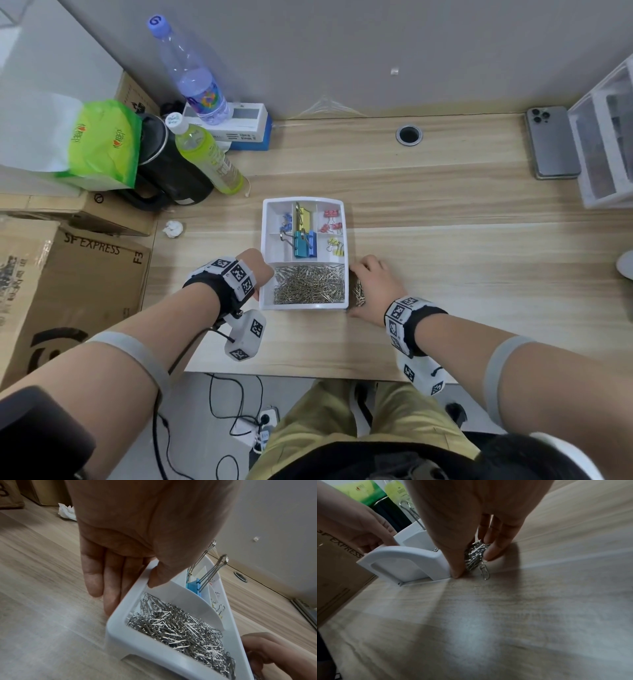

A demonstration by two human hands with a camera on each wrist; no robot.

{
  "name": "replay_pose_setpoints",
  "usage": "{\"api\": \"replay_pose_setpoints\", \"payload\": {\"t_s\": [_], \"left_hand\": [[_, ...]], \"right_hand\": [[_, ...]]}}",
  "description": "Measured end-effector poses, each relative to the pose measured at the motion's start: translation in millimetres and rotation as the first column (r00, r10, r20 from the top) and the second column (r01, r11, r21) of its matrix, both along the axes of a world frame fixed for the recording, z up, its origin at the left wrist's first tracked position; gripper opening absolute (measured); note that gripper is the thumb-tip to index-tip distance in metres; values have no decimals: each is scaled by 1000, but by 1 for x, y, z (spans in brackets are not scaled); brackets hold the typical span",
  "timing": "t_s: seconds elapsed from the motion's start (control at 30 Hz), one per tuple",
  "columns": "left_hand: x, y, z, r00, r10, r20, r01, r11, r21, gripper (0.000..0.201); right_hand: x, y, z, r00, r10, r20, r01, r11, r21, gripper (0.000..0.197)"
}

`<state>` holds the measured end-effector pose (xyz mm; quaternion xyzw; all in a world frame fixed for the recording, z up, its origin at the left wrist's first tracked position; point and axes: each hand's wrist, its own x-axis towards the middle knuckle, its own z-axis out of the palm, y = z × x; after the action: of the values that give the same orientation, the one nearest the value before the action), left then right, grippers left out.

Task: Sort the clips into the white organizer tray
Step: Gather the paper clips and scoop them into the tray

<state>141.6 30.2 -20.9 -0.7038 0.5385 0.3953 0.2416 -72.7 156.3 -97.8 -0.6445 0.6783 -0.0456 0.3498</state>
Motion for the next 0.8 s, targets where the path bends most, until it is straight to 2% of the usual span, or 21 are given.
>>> {"api": "replay_pose_setpoints", "payload": {"t_s": [0.23,0.47,0.6,0.8], "left_hand": [[-1,1,3,1000,-13,1,13,999,-36,31],[-2,1,6,1000,-1,20,2,999,-43,32],[-2,1,7,999,-26,25,27,999,-42,32],[-1,0,2,999,-17,28,18,999,-47,31]], "right_hand": [[1,-1,-2,995,-78,56,78,997,-4,50],[10,-6,-2,983,-161,88,163,987,-13,20],[12,-10,0,978,-194,77,193,981,15,14],[9,-15,4,974,-210,89,208,978,29,19]]}}
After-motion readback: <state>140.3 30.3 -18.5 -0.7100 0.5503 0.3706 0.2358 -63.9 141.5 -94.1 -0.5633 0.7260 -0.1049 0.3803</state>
